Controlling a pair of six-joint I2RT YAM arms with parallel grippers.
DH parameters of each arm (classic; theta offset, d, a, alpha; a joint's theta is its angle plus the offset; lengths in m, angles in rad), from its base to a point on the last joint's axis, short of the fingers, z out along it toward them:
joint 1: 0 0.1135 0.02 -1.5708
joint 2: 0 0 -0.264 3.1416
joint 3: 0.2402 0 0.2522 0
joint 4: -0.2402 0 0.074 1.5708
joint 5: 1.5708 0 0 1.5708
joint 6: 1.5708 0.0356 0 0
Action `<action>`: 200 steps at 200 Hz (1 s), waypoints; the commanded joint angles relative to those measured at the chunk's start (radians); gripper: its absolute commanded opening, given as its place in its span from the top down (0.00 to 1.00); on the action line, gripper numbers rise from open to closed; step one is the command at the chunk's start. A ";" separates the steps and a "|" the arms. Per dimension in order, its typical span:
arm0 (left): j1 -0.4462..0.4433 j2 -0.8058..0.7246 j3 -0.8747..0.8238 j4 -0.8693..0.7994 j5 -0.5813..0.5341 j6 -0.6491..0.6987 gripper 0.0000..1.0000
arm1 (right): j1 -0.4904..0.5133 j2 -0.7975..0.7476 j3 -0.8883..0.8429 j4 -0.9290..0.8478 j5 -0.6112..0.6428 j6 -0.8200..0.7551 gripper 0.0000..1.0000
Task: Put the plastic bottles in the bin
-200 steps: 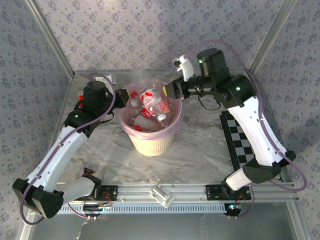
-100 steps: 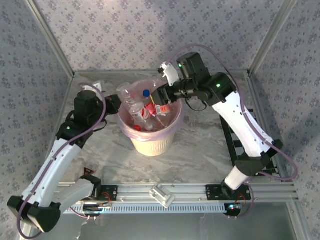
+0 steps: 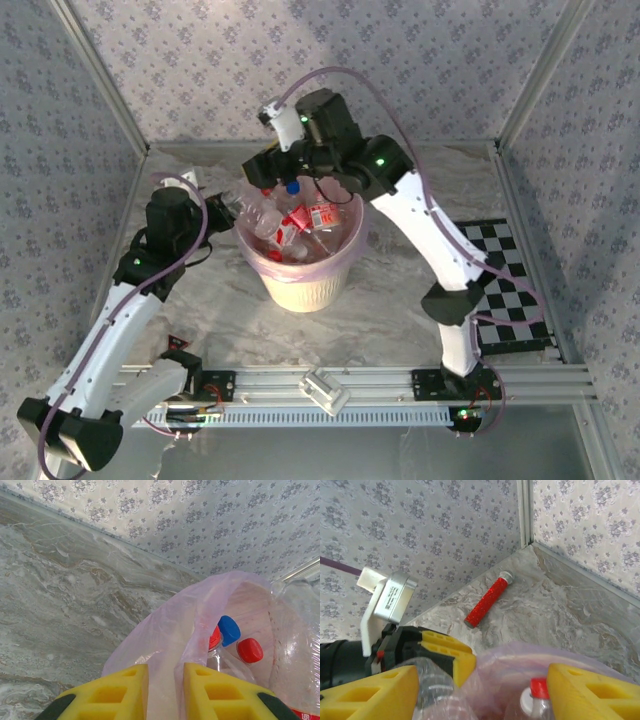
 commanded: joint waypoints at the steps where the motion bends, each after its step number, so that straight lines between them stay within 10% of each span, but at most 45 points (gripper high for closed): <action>1: 0.000 0.005 0.008 0.001 0.024 0.001 0.75 | 0.041 0.048 0.047 -0.063 0.069 -0.009 0.33; 70: 0.014 -0.026 0.004 -0.041 -0.026 0.037 0.75 | -0.008 -0.089 -0.361 0.030 0.117 0.068 0.41; 200: 0.020 -0.032 0.113 -0.126 -0.066 0.106 0.67 | -0.077 -0.006 -0.216 -0.027 0.208 0.080 0.35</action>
